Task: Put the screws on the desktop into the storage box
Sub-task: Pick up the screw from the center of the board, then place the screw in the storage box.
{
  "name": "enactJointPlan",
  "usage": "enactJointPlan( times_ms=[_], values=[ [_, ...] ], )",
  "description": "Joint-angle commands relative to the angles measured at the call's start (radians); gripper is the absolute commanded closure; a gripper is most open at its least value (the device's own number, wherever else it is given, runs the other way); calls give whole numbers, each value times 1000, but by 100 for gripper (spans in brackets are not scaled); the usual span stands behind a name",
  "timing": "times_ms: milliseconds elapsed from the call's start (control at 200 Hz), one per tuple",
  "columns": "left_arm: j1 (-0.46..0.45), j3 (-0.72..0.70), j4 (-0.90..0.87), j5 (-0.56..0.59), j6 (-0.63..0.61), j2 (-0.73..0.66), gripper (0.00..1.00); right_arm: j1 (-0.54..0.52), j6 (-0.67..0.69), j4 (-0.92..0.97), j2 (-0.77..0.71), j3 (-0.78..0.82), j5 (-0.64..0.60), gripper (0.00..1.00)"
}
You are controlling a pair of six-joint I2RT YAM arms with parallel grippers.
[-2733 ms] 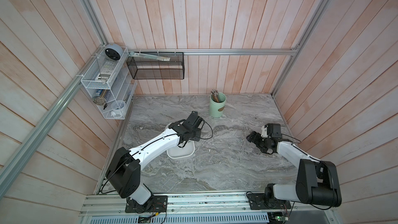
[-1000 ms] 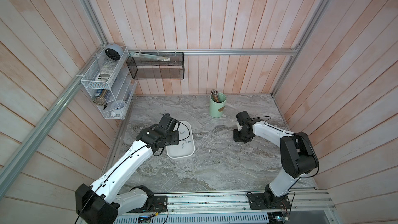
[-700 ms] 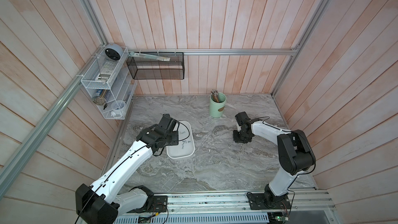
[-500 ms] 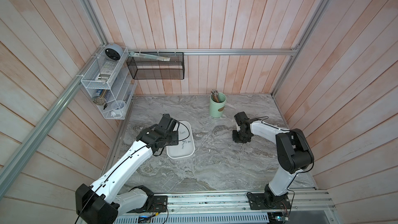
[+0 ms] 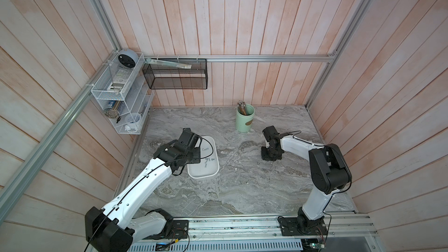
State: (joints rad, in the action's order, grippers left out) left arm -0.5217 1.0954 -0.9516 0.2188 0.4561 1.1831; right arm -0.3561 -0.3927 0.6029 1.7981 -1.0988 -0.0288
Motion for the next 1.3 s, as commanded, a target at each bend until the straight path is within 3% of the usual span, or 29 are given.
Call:
enactJointPlan(
  times_ms=[0, 295, 500, 680, 960, 1295],
  values=[
    [6, -14, -11, 22, -10, -11, 35, -8, 15, -4, 3, -9, 12, 95],
    [6, -18, -10, 36, -7, -20, 35, -75, 53, -72, -150, -27, 96, 98],
    [11, -19, -15, 60, 1, -26, 35, -219, 24, -190, -194, -65, 218, 98],
    [22, -23, -6, 63, 1, -48, 35, -368, -19, -357, -99, -133, 309, 98],
    [31, -26, -5, 64, 4, -48, 35, -500, -16, -330, 144, -355, 324, 97],
    [40, -22, -3, 59, 2, -36, 35, -526, 32, -249, 213, -445, 258, 68]
  ],
)
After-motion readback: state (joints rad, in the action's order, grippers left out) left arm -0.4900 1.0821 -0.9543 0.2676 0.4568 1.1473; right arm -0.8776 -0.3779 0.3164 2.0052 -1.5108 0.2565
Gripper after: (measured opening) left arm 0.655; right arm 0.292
